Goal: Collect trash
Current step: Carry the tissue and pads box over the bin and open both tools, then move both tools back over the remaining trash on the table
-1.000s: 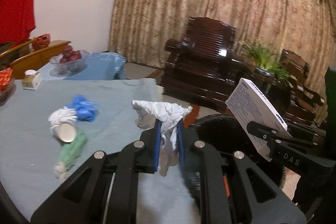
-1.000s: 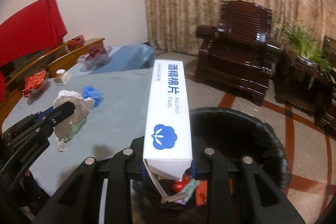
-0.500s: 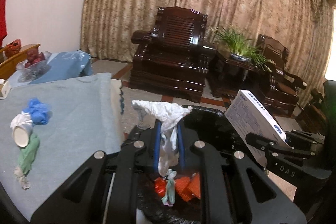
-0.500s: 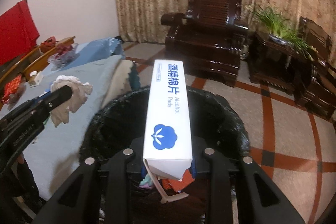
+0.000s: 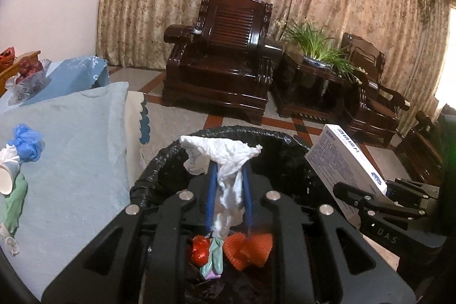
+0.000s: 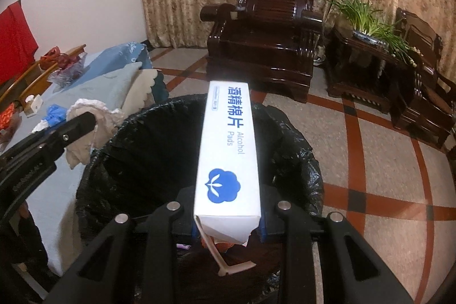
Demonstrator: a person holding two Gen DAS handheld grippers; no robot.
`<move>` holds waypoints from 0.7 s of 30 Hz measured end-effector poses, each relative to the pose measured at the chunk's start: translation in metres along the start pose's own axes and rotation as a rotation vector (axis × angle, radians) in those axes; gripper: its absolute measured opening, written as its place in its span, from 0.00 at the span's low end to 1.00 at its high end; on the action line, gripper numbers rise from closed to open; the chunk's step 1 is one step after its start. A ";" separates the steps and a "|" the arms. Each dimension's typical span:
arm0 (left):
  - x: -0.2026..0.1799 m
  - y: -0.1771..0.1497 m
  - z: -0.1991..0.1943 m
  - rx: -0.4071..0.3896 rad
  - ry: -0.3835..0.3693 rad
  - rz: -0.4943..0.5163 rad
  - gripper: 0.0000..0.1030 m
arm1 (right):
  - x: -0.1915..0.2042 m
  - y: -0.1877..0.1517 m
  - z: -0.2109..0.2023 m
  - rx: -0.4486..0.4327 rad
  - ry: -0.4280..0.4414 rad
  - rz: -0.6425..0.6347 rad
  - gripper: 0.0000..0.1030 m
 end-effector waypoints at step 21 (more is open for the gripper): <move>0.112 0.008 -0.055 -0.087 0.220 -0.128 0.91 | 0.055 0.016 -0.012 -0.114 0.098 -0.060 0.94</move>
Point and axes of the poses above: each gripper's, at about its wrist camera, not at the fingertips, and z roughly the way its jaws point, x to its left, y to its top, the point moved 4 cm from there along z, roughly the way its jaws point, and after that the axes turned 15 degrees about y, right-handed, at the moved point
